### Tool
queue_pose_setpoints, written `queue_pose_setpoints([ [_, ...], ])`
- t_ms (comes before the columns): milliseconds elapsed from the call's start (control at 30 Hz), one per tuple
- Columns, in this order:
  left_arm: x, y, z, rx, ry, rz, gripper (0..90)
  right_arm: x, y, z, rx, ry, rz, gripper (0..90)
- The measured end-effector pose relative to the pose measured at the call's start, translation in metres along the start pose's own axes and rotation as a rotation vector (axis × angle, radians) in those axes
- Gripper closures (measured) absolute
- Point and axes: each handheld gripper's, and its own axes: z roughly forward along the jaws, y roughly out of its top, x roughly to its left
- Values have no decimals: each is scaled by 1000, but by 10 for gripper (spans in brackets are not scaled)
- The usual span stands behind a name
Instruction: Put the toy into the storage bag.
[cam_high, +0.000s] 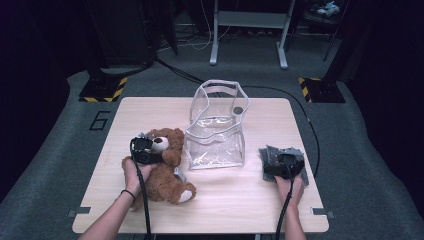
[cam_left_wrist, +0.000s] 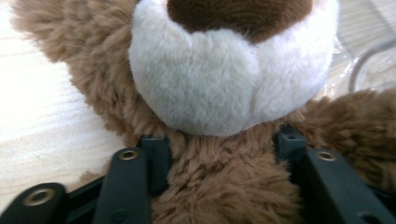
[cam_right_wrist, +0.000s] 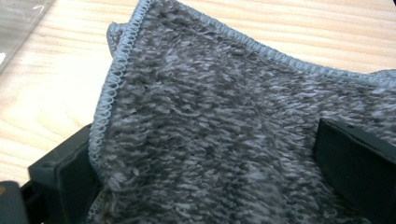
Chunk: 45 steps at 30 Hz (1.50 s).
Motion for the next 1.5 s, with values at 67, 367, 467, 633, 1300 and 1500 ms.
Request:
queue_pose_setpoints([
  [67,1,-1,-4,-30,-3,2,572,0,0,0,0,0,1,6],
  [367,-2,0,-23,-145,-10,28,587,0,0,0,-1,0,4,8],
  [467,-3,3,-30,-172,-1,67,589,0,0,0,-2,0,3,8],
  [633,-1,7,-36,-208,-5,61,589,0,0,0,-2,1,3,9],
  [1300,7,20,-49,-319,-3,91,626,0,0,0,-2,2,4,8],
  [1500,5,29,-55,-350,-5,100,634,0,0,0,-2,2,3,8],
])
